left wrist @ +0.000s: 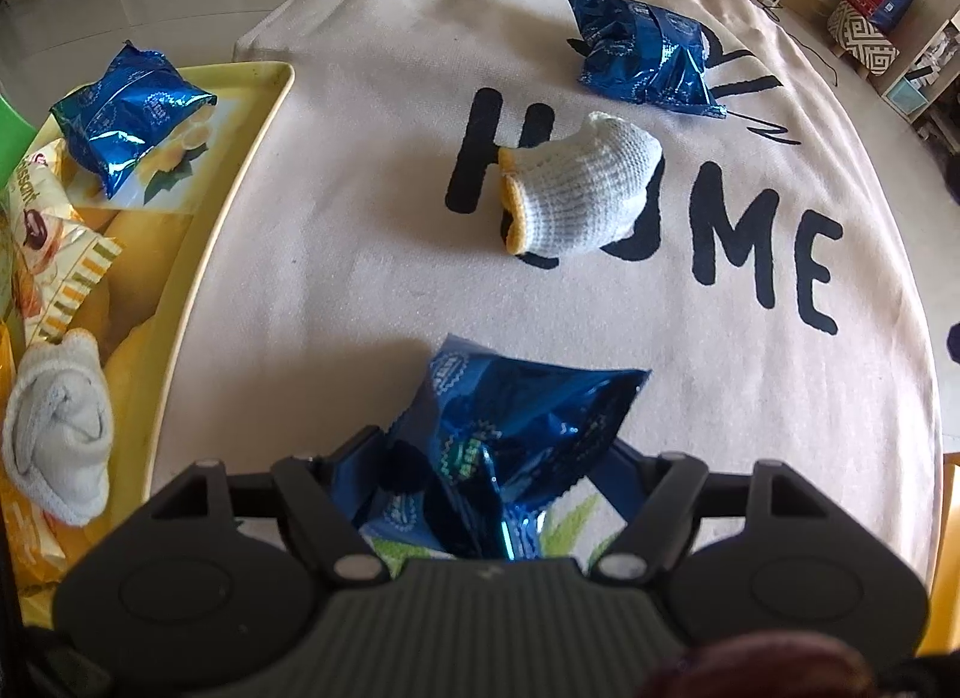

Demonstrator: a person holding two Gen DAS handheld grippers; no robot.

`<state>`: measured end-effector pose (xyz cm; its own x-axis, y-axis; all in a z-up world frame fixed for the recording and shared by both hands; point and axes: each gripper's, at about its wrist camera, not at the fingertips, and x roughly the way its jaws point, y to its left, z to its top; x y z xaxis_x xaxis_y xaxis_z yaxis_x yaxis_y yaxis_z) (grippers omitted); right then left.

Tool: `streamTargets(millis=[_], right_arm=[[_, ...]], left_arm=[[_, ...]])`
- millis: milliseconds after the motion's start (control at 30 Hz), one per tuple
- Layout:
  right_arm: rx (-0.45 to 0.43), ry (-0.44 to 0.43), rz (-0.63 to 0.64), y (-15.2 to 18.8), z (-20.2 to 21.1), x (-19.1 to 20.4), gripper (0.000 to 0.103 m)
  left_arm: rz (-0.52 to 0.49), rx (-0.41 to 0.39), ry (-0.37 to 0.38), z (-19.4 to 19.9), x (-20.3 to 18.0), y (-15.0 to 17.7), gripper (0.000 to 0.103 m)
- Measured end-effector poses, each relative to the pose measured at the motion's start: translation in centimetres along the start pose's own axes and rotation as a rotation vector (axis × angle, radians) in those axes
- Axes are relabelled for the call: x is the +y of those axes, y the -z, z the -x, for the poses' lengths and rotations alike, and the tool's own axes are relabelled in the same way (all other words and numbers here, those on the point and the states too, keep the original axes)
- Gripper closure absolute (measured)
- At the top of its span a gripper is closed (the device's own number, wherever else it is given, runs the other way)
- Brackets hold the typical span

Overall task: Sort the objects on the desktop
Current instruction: 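Close the right tool on the white knit glove while the left tool holds the blue packet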

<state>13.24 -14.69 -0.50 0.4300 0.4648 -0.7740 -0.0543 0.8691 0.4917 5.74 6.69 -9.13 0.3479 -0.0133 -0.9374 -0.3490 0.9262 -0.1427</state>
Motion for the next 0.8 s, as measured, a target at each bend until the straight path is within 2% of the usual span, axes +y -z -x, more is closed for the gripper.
streamTargets(millis=[133,267,333,367,500,667,800], right_arm=[[0.036,-0.009,0.103,1.0,-2.1,1.6,0.015],[0.052,-0.002,0.247,1.5,-5.0,3.5,0.016],[0.055,0.015,0.29,1.6,-6.3,4.0,0.016],[0.063,0.017,0.292,1.5,-7.0,4.0,0.017],[0.097,-0.008,0.241,1.3,-8.9,3.9,0.021],[0.088,-0.022,0.282,0.9,-10.4,5.0,0.026],[0.105,-0.034,0.283,0.8,-11.6,5.3,0.03]], left_arm=[[-0.001,0.013,0.0,-0.6,-0.1,0.0,0.025],[0.024,0.042,-0.042,-1.3,0.6,-0.2,0.012],[0.047,0.056,-0.025,-1.4,1.0,-0.4,0.008],[0.056,0.069,-0.013,-1.5,1.1,-0.6,0.001],[0.065,0.083,-0.009,-1.7,1.3,-0.7,0.001],[0.023,0.092,-0.014,-1.6,1.0,-0.6,0.0],[-0.026,0.099,-0.048,-1.7,0.2,-0.4,0.0]])
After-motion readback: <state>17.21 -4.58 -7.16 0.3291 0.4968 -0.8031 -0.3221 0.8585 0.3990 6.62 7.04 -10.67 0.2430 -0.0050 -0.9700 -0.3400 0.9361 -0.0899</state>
